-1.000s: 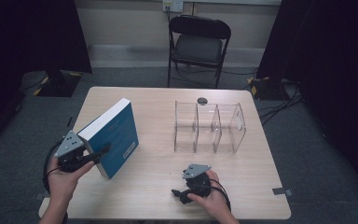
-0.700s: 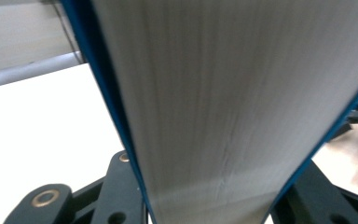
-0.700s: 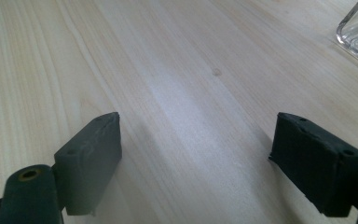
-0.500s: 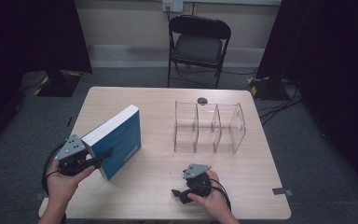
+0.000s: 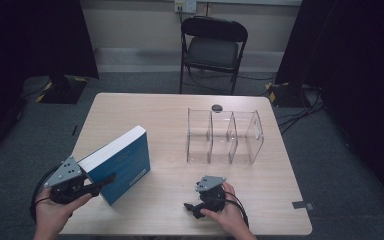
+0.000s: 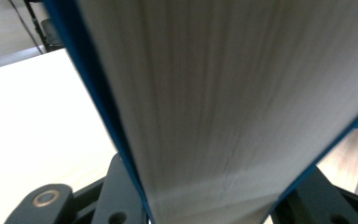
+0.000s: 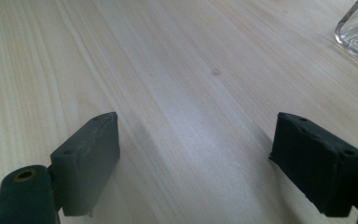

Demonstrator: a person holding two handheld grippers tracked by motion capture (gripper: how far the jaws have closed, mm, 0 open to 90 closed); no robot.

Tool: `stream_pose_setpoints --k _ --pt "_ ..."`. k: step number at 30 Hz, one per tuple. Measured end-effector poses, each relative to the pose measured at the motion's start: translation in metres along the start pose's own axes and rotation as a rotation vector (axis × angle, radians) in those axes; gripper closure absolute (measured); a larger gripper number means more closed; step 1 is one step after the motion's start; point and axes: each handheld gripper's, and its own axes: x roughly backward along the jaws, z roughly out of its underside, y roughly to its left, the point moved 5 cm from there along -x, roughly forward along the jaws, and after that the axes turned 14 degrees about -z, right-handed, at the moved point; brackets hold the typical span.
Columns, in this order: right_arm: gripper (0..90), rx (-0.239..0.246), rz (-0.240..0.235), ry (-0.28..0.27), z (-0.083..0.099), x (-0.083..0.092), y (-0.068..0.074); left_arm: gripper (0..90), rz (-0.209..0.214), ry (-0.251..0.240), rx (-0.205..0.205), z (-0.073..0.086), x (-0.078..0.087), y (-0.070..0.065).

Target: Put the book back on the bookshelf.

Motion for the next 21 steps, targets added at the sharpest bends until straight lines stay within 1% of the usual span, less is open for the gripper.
stream_pose_setpoints --k 2,3,5,6,9,10,12,13,14,15,16,17,19,21 --pt "13.7 -0.003 0.001 0.002 0.0 0.0 0.0 61.2 0.002 0.009 0.011 0.0 0.0 0.0" --pt "13.7 -0.003 0.001 0.003 0.0 0.0 0.0 61.1 -0.001 0.011 -0.002 -0.001 -0.001 0.002" --pt "13.7 -0.003 0.001 0.003 0.0 0.0 0.0 61.0 0.002 0.014 -0.001 -0.001 -0.001 0.004" --pt "13.7 -0.004 0.002 0.002 0.0 0.0 0.0 60.9 0.001 0.011 0.008 -0.001 -0.001 0.004" --pt "14.5 -0.025 0.014 -0.002 -0.001 -0.001 0.002 60.8 -0.001 0.011 0.006 -0.001 -0.001 0.004" --pt "14.5 -0.031 0.018 0.006 -0.001 0.0 0.002 60.8 -0.001 0.014 0.006 -0.001 -0.001 0.004" --pt "15.0 -0.04 0.011 0.037 -0.003 0.0 0.002 60.7 0.0 0.02 0.01 -0.001 -0.001 0.005" --pt "16.2 -0.037 0.005 0.05 -0.004 0.0 0.001 60.7 -0.004 0.027 0.004 -0.002 -0.001 0.006" --pt "18.4 -0.039 0.001 0.076 -0.006 0.001 0.0 60.6 -0.003 0.025 0.007 -0.002 -0.001 0.006" --pt "21.5 -0.039 -0.009 0.084 -0.007 0.002 0.0 60.6 -0.004 0.028 0.009 -0.002 -0.001 0.006" --pt "24.8 -0.039 -0.031 0.098 -0.009 0.003 -0.001 60.5 -0.004 0.026 0.009 -0.002 -0.001 0.007" --pt "26.6 -0.05 -0.043 0.103 -0.01 0.004 -0.001 60.5 0.0 0.021 0.009 -0.002 -0.001 0.007" --pt "25.0 -0.037 -0.049 0.113 -0.014 0.006 -0.001 60.5 0.0 0.024 0.01 -0.002 -0.001 0.007" --pt "24.7 -0.019 -0.059 0.138 -0.019 0.007 -0.002 60.5 -0.003 0.026 0.009 -0.002 -0.001 0.006"
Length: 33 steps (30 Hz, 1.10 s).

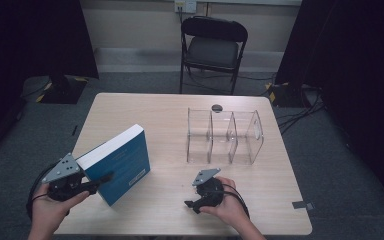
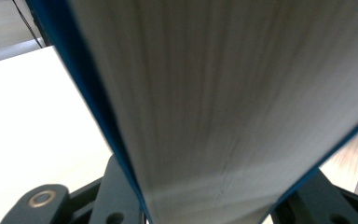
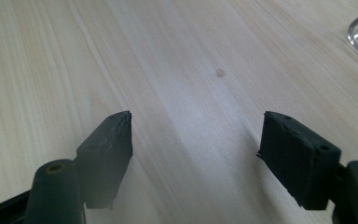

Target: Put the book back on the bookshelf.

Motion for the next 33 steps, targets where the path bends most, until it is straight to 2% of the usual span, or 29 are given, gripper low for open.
stream_pose_setpoints --k 3,6,10,13,16,17,19,22,26,28,31,33 --pt "23.4 0.006 -0.038 -0.008 -0.01 0.003 -0.002 60.7 -0.002 0.004 0.006 0.0 0.0 -0.001" --pt "23.5 0.007 -0.034 0.001 -0.017 0.005 -0.005 60.7 -0.003 0.003 -0.007 0.0 0.0 0.0" --pt "23.7 0.015 -0.042 -0.006 -0.023 0.003 -0.007 60.5 -0.006 0.004 -0.003 0.0 0.0 0.0" --pt "23.7 0.008 -0.046 -0.004 -0.023 0.002 -0.007 60.0 -0.013 0.015 0.007 -0.001 0.0 0.0" --pt "23.8 -0.004 -0.046 0.0 -0.019 0.0 -0.007 59.0 -0.03 0.015 -0.001 -0.002 0.0 0.002" --pt "23.8 0.005 -0.054 -0.008 -0.018 -0.001 -0.008 58.5 -0.033 0.011 -0.006 -0.003 0.001 0.003" --pt "24.3 -0.006 -0.058 -0.008 -0.016 -0.001 -0.007 56.4 -0.049 -0.017 0.015 -0.007 0.003 0.006" --pt "24.4 0.004 -0.06 -0.002 -0.015 -0.002 -0.007 52.9 -0.058 -0.077 0.026 -0.018 0.007 0.009" --pt "25.0 -0.003 -0.062 0.002 -0.015 -0.004 -0.007 52.4 -0.064 -0.055 0.001 -0.023 0.002 0.01" --pt "25.0 -0.006 -0.064 0.006 -0.016 -0.005 -0.006 51.8 -0.059 -0.047 0.007 -0.023 -0.002 0.009" --pt "25.2 0.002 -0.075 -0.004 -0.017 -0.007 -0.006 50.7 -0.054 -0.045 -0.005 -0.025 -0.005 0.01" --pt "25.5 0.003 -0.071 0.001 -0.016 -0.007 -0.006 51.0 -0.05 -0.043 0.008 -0.025 -0.005 0.009"
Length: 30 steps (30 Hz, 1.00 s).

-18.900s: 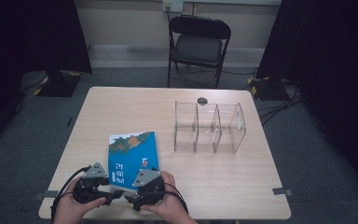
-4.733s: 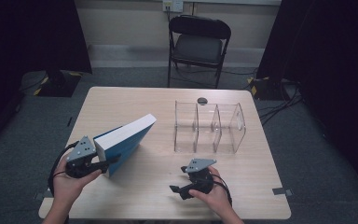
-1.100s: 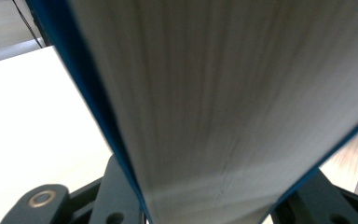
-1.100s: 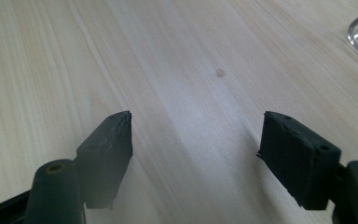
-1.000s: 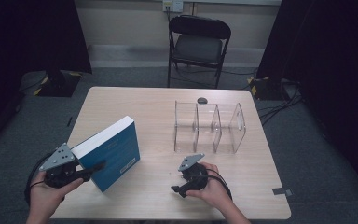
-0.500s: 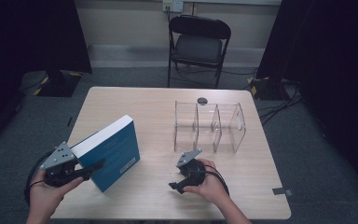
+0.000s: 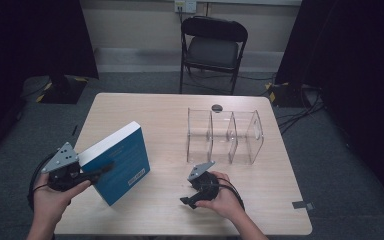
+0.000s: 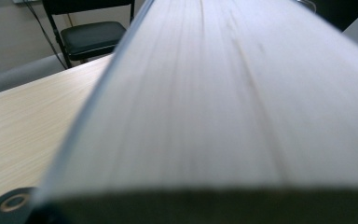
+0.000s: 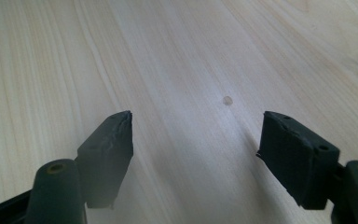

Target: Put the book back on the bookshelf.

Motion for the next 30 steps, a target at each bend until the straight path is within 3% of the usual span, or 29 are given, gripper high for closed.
stream_pose_setpoints --k 9,12,13,18,23,25,30 --pt "25.5 -0.01 0.002 0.023 0.007 -0.001 0.0 51.3 0.006 0.033 -0.005 0.0 0.001 0.001" --pt "25.4 -0.008 0.003 0.027 0.009 -0.001 -0.001 50.9 0.005 0.069 0.001 0.0 0.001 0.001" --pt "25.4 -0.006 0.004 0.026 0.009 -0.001 -0.001 50.9 0.004 0.08 -0.015 0.0 0.001 0.002" --pt "25.5 -0.01 0.001 0.024 0.012 -0.001 -0.001 51.5 0.007 0.089 -0.013 0.0 0.001 0.002" --pt "25.4 -0.008 -0.001 0.023 0.012 0.0 -0.001 59.0 0.033 0.096 -0.001 0.0 0.002 0.0" --pt "25.4 -0.007 0.003 0.027 0.012 0.0 -0.001 60.1 0.041 0.089 -0.022 0.0 0.002 0.0" --pt "25.4 -0.007 -0.007 0.025 0.01 0.0 -0.001 61.0 0.076 0.087 -0.025 0.0 0.002 -0.001"
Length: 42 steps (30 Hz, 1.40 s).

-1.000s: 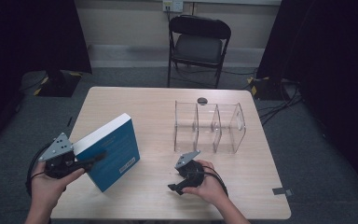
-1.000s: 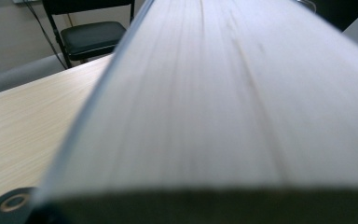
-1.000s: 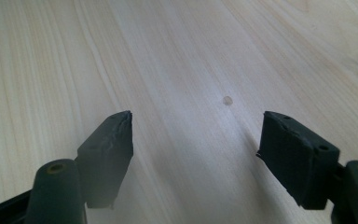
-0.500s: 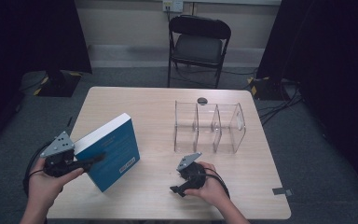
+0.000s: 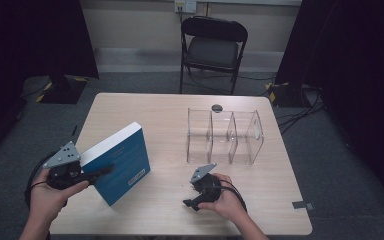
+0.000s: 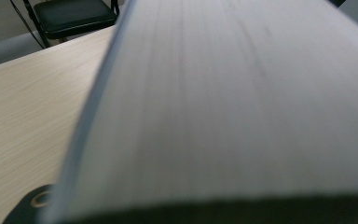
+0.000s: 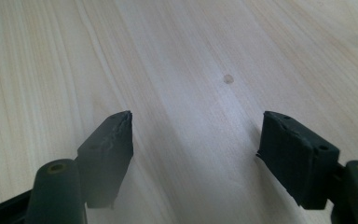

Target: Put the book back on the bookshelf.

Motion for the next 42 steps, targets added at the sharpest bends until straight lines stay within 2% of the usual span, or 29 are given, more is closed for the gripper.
stream_pose_setpoints --k 6,7,13,21,27,37,42 --pt "25.4 -0.001 0.003 0.007 0.0 0.0 -0.001 61.2 0.07 -0.012 -0.021 0.001 0.002 -0.007" --pt "25.4 -0.001 0.003 0.008 0.0 0.0 -0.001 61.2 0.076 -0.012 -0.033 0.001 0.003 -0.008" --pt "25.5 0.003 -0.002 0.013 -0.003 0.0 0.0 61.2 0.095 -0.01 -0.039 0.004 0.007 -0.01" --pt "25.8 0.03 -0.009 0.02 -0.015 0.003 0.001 60.6 0.086 -0.009 -0.051 0.005 0.01 -0.007" --pt "25.4 0.041 -0.02 0.023 -0.031 0.009 0.0 60.2 0.081 -0.007 -0.037 0.005 0.01 -0.007" --pt "25.8 0.122 -0.06 0.019 -0.073 0.019 -0.002 59.4 0.069 -0.009 -0.027 0.005 0.01 -0.006" --pt "24.7 0.144 -0.082 0.015 -0.093 0.026 -0.002 59.2 0.063 -0.015 -0.026 0.006 0.009 -0.005"
